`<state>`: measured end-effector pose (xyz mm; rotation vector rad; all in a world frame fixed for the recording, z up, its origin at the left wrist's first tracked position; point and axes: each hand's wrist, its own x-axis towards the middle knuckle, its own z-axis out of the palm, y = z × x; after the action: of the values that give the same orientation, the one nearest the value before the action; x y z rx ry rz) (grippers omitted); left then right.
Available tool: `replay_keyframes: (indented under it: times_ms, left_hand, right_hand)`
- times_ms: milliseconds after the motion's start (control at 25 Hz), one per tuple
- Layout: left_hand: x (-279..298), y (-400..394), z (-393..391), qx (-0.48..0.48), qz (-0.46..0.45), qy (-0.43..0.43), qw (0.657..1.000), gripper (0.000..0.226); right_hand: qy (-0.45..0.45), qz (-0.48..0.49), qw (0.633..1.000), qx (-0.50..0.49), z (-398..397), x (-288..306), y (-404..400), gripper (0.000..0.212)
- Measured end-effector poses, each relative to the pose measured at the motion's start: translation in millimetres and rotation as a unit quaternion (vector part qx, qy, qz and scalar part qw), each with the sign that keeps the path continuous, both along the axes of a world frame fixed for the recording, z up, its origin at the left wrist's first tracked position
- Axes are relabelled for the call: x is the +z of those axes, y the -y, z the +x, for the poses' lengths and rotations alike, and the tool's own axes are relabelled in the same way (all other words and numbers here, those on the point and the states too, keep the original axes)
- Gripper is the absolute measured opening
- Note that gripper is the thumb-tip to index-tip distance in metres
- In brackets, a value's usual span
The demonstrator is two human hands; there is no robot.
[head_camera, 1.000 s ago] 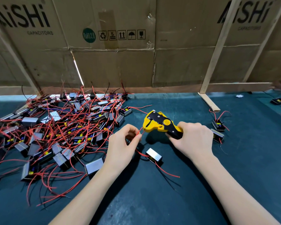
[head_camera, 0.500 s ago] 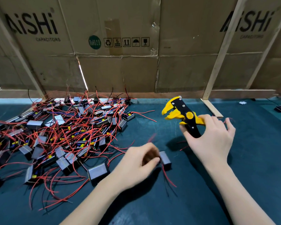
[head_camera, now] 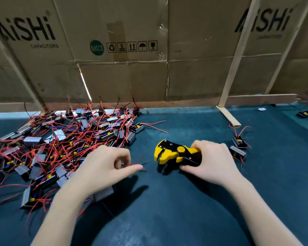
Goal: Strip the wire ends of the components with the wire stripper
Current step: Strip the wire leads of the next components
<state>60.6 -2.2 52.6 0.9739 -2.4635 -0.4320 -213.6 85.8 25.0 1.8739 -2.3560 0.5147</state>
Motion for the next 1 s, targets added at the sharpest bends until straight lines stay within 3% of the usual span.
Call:
replay_keyframes:
  times_ms: [120, 320, 440, 560, 680, 800, 880, 1000]
  left_hand:
    - [8, 4, 16, -0.037, 0.084, 0.025, 0.995, 0.043]
    - [7, 10, 32, -0.033, 0.167, 0.138, 0.976, 0.045]
    - [2, 10, 30, -0.039, 0.190, 0.161, 0.968, 0.048]
    - [-1, 11, 29, -0.030, 0.190, 0.163, 0.968, 0.042]
    - [-1, 9, 24, -0.038, 0.142, 0.154, 0.977, 0.029]
    - [1, 1, 8, -0.039, 0.099, 0.073, 0.992, 0.016]
    - [1, -6, -4, -0.068, 0.132, -0.041, 0.988, 0.012]
    - [-6, -17, -30, -0.127, 0.250, -0.250, 0.927, 0.021]
  right_hand:
    - [0.050, -0.023, 0.996, -0.076, -16, 3, -1, 0.043]
    - [0.026, -0.007, 0.972, -0.234, -49, 0, -4, 0.046]
    - [-0.046, -0.012, 0.943, -0.329, -63, -2, -8, 0.049]
    - [-0.046, -0.087, 0.927, -0.363, -71, -2, -15, 0.051]
    - [0.109, -0.265, 0.906, -0.312, -64, 5, -14, 0.045]
    - [0.294, -0.377, 0.866, -0.146, -39, 14, -10, 0.034]
    - [0.399, -0.351, 0.846, -0.034, -21, 12, -6, 0.027]
    - [0.492, -0.224, 0.840, 0.033, -4, 2, 3, 0.017]
